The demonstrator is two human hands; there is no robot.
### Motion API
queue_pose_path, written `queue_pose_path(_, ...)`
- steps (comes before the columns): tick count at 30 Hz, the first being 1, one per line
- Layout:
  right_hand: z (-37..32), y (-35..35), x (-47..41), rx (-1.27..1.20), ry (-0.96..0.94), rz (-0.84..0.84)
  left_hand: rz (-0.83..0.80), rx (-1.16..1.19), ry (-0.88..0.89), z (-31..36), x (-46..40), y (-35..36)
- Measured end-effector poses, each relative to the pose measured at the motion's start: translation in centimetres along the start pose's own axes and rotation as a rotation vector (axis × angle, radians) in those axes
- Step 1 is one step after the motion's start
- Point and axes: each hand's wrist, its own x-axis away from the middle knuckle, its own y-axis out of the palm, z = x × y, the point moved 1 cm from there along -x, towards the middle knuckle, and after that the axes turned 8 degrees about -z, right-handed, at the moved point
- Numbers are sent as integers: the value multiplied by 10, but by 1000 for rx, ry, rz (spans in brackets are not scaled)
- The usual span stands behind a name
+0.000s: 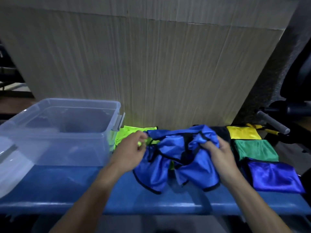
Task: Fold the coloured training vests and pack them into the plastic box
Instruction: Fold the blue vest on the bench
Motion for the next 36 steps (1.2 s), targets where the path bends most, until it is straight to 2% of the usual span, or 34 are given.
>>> queue_pose_path(2,-2,-22,-6,115,61,83,-221,-238,-220,-30,3,7)
queue_pose_path(3,0,-34,-9,248,95,80,-340,-223,-295,-39,5,13)
queue_pose_path(5,7,-52,-10,629,185,-47,-494,-14,-328,-42,11,27)
queue_pose_path(7,15,-56,-6,857,289,-185,-534,47,-265,-34,15,38)
queue_pose_path(8,16,-53,-4,852,266,-213,-529,32,-252,-30,15,44)
queue_pose_path(13,31,-9,-10,891,-17,-337,-549,-202,-245,-8,14,65)
queue_pose_path(15,43,12,-12,936,-43,-366,-554,-28,-189,6,14,64)
queue_pose_path(18,60,33,-20,981,70,-401,-656,351,-75,26,19,56)
queue_pose_path(20,71,37,-28,1036,182,-431,-732,413,-43,32,25,49)
queue_pose_path(23,79,34,-34,1149,196,-430,-727,341,-84,27,28,34)
queue_pose_path(26,66,21,-40,966,132,-399,-614,114,-113,14,22,11)
queue_pose_path(28,51,10,-44,687,128,-311,-488,23,-125,2,19,-4)
queue_pose_path(31,22,-1,-43,135,184,-148,-386,220,-9,-4,16,-16)
queue_pose_path(33,5,-9,-40,-214,246,-103,-348,408,83,5,17,-19)
queue_pose_path(34,-2,-13,-38,-270,268,-87,-337,499,115,13,18,-21)
queue_pose_path(36,-5,-21,-33,-168,279,-70,-305,629,166,27,20,-24)
